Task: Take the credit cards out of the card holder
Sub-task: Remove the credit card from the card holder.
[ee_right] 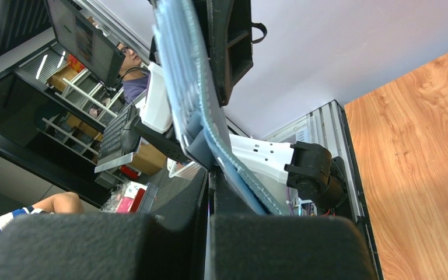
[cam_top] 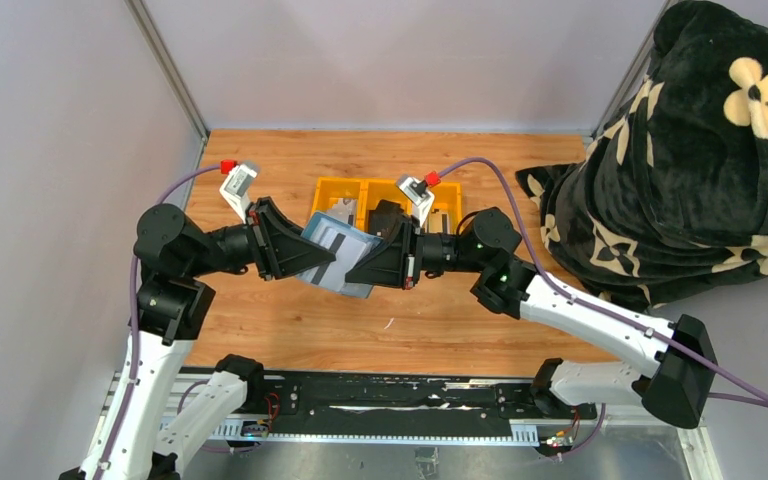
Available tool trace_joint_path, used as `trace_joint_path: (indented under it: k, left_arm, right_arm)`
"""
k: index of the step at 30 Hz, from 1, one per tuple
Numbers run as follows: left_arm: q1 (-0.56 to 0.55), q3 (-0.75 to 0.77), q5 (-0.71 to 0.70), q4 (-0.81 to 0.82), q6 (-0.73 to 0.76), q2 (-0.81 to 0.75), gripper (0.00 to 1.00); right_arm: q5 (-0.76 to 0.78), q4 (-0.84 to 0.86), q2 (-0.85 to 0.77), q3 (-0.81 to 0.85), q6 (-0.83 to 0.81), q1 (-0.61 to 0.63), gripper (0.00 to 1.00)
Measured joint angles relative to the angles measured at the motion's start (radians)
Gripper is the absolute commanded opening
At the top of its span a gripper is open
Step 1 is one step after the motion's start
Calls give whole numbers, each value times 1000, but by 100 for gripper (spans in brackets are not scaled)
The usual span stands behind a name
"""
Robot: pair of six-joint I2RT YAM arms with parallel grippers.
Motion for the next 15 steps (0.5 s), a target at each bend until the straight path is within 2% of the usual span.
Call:
trace_joint_path:
  k: [3,12,15]
  left_arm:
    - [0,0,-9,-5,18,0,12]
    - [-7,1,-9,-34,37,2,5]
    - [-7,1,-10,-35,36,4,4]
  right_arm:
    - [-2,0,-12,-3,0,0,0]
    - [12,7,-37,-38,0,0,0]
    - [13,11,-36,-39,1,0,15]
